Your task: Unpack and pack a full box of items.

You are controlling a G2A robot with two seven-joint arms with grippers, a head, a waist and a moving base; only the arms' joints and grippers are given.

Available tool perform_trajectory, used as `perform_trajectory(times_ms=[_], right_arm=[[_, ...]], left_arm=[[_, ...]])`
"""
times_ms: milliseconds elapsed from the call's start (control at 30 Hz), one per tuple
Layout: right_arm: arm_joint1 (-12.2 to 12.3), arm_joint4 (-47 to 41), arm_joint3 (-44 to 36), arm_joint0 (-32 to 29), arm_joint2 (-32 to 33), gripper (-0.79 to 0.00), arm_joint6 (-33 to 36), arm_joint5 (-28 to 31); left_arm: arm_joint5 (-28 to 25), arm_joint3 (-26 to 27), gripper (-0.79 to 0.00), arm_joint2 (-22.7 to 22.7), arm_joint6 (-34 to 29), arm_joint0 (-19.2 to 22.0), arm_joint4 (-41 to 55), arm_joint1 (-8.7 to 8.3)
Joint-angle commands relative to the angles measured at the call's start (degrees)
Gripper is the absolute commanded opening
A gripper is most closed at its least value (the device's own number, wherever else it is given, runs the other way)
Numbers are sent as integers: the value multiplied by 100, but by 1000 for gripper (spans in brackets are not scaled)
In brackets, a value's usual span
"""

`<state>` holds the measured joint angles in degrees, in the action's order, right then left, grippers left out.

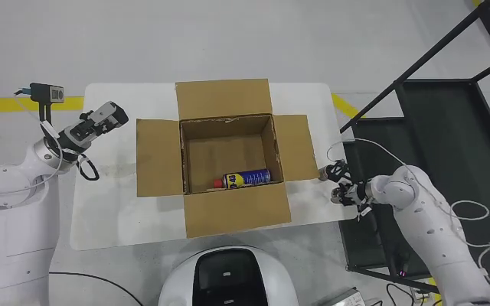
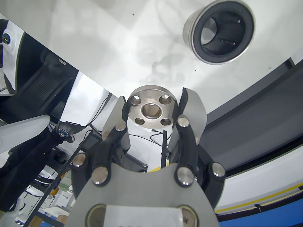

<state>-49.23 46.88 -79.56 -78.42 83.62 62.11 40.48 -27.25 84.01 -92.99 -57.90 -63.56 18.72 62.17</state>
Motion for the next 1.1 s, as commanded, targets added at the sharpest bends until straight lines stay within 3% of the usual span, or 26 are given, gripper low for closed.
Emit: perform_trajectory(times_ms=[0, 367, 800, 1067], right_arm=[[-5, 51, 153, 52, -73, -785, -61, -52], [-181, -81, 867, 833, -868, -785, -681, -213], [-362, 524, 1775, 1863, -1520, -785, -1320, -452], [-362, 549, 2130, 1987, -1634, -785, -1261, -120]], left_arm=[[0, 0, 0, 0, 0, 0, 0, 0], [0, 0, 0, 0, 0, 0, 0, 0], [0, 0, 0, 0, 0, 0, 0, 0], [0, 0, 0, 0, 0, 0, 0, 0]])
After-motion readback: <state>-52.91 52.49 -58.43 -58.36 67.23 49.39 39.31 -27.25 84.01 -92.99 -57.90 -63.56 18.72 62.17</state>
